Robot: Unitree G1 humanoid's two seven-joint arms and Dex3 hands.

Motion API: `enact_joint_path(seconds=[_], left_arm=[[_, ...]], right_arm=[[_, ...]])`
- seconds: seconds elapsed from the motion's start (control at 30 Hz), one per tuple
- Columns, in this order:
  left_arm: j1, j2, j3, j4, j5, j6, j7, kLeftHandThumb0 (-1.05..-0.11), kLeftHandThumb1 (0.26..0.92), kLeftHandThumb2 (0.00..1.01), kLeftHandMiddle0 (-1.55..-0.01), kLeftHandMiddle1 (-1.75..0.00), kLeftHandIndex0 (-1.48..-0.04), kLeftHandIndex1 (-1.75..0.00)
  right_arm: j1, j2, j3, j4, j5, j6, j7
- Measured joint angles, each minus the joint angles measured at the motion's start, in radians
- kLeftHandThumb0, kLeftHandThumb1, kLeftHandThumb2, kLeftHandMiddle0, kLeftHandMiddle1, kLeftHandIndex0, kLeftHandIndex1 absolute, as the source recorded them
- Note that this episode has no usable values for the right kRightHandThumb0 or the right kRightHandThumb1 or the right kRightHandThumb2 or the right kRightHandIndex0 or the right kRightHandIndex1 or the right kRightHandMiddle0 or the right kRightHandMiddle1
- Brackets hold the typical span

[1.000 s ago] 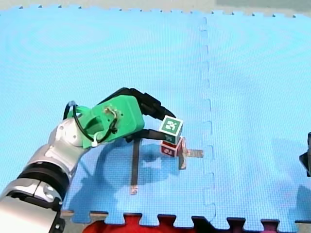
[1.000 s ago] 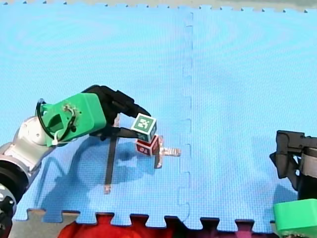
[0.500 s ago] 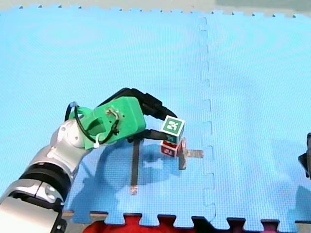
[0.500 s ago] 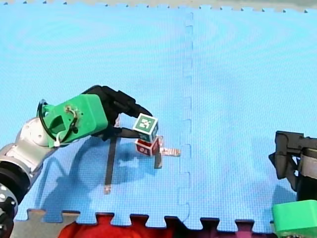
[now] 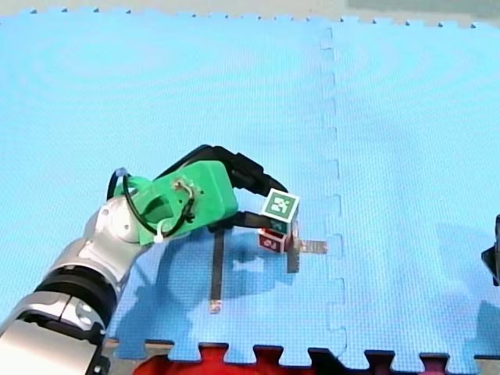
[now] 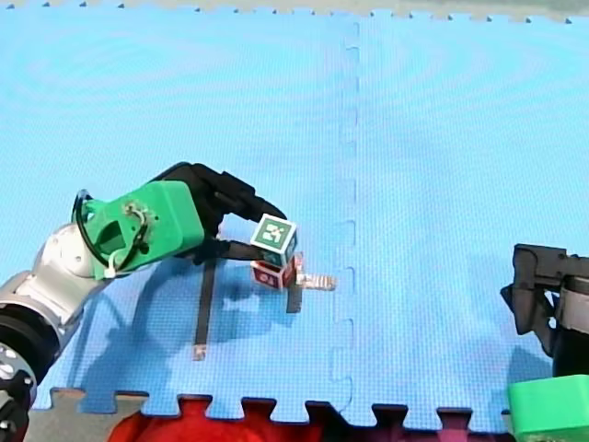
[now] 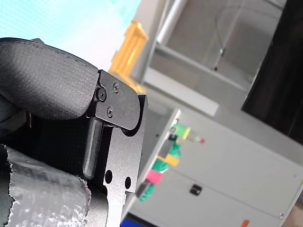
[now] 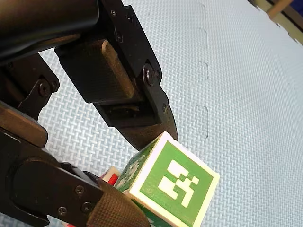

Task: Stack cube left

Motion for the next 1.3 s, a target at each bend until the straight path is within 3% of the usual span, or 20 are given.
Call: enact_joint_path(seconds=[1.3], left_arm=[[0.003, 0.001, 0.011, 0.011, -0.005, 0.014, -0.004, -0.482, 0.795, 0.0, -0.95, -1.75, -1.32, 0.0]], right_arm=[[0.01, -0.004, -0.004, -0.005, 0.0, 0.0, 0.002]])
